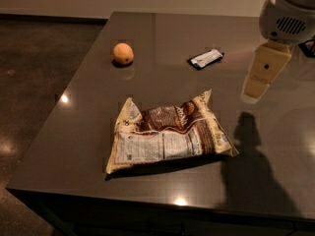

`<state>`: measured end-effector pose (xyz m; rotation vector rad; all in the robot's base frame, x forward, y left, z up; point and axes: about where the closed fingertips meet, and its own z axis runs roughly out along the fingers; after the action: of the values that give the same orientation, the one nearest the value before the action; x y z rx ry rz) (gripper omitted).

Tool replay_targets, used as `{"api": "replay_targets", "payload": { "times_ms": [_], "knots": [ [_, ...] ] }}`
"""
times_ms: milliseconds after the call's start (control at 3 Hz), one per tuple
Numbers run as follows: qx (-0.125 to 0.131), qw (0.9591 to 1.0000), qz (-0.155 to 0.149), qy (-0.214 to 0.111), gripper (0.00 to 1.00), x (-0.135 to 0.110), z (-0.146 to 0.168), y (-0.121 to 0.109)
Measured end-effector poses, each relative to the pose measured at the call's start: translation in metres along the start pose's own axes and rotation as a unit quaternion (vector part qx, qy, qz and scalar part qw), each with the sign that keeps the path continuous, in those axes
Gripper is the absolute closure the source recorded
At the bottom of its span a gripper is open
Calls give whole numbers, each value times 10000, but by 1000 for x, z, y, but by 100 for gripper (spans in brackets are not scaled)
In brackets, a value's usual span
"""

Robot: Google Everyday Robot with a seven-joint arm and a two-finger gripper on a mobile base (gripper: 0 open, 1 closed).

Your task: Move brown chip bag near rxbar blueberry

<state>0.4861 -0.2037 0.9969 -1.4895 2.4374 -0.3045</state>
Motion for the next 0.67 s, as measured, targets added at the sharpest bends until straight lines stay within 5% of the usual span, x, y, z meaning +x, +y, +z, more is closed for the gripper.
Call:
{"api": "replay_targets", "payload": {
  "times_ms": [333,667],
  "knots": [
    [32,10000,-10,-42,0,-3,-1,-1],
    [-116,9988,-416,-222,0,-27,6,19]
  ]
}}
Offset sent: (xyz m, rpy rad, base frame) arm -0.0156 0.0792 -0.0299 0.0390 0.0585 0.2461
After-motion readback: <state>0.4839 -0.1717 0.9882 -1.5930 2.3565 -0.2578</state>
